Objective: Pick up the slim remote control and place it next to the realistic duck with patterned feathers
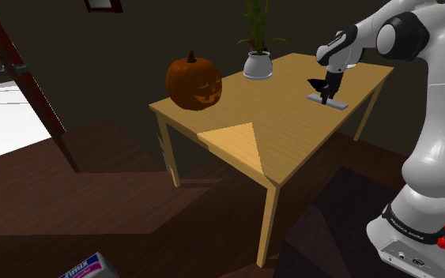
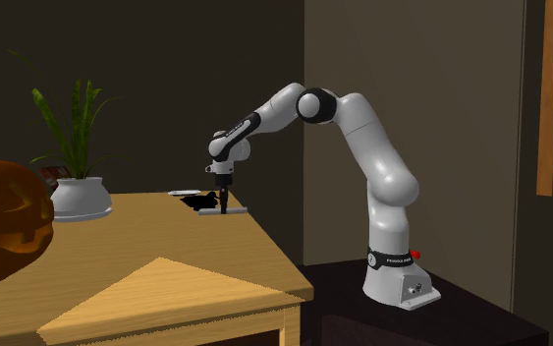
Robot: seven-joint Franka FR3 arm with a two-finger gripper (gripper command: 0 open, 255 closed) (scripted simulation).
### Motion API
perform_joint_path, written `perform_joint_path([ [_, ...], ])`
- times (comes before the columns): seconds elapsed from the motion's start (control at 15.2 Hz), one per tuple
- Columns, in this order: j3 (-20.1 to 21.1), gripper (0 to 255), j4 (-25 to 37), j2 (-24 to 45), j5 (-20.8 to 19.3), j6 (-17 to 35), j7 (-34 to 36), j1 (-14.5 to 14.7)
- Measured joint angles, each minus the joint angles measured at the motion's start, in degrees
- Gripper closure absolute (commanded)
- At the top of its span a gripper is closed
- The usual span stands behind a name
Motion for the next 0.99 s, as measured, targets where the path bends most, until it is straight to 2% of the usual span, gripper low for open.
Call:
perform_joint_path([
  [0.46,0.08,255,-0.77,0.25,0.16,1.02,-0.14,-0.02],
  [0.53,0.08,0,-0.77,0.25,0.16,1.02,-0.14,-0.03],
  [0.99,-0.04,0,-0.69,-0.29,-0.06,0.45,-0.04,0.07],
])
